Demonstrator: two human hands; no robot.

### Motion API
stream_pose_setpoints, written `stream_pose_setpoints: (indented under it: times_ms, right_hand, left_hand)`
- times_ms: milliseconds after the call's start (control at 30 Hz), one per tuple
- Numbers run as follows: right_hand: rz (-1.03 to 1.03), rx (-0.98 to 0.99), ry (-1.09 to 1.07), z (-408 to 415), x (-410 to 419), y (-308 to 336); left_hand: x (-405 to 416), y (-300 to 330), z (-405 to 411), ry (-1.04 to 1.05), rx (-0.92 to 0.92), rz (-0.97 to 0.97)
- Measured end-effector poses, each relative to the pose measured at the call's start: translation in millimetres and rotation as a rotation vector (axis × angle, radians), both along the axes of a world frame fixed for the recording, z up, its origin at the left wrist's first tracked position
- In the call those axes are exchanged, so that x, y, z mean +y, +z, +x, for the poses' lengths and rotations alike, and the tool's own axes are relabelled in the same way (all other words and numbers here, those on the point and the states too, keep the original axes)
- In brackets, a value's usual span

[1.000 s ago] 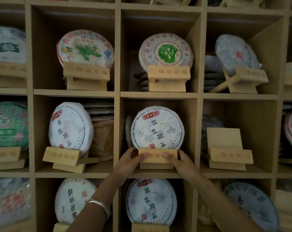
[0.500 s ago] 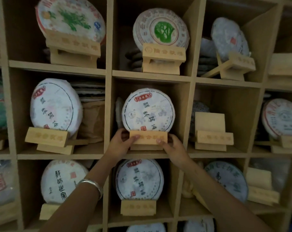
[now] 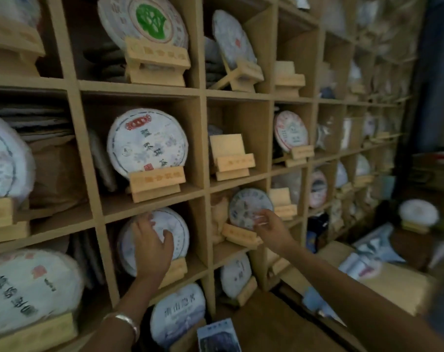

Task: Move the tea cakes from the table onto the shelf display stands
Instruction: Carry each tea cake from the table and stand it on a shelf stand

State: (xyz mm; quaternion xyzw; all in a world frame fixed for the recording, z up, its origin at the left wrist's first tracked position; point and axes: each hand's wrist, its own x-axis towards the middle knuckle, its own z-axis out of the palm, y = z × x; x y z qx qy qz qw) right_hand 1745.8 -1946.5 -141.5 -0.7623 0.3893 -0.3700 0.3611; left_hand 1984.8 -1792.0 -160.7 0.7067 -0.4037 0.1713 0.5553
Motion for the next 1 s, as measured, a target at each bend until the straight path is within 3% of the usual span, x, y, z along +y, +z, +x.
stream_pose_setpoints:
  times_ms: [167, 267, 500, 567, 800, 1000]
  right_hand:
    - [-0.077, 0.211, -0.167, -109, -4, -8]
    - [-0.096, 0.327, -0.299, -178, -9, -15]
    - [-0.068, 0.441, -0.589, -374, -2, -33]
    - [-0.028, 0.472, -0.699, -440, 3, -40]
    - [0.118, 0.430, -1.041, -649, 32, -59]
    - [0.159, 0.367, -1.212, -759, 42, -65]
  left_hand:
    - [-46, -31, -75, -0.383, 0.014, 0.281]
    - [-85, -34, -133, -0.529, -0.101, 0.295]
    - [-193, -28, -337, -0.959, -0.024, 0.434]
    - [-220, -30, -408, -1.055, -0.090, 0.455]
    - [-274, -40, -648, -1.355, -0.266, 0.394]
    - [-294, -51, -788, -1.532, -0.400, 0.407]
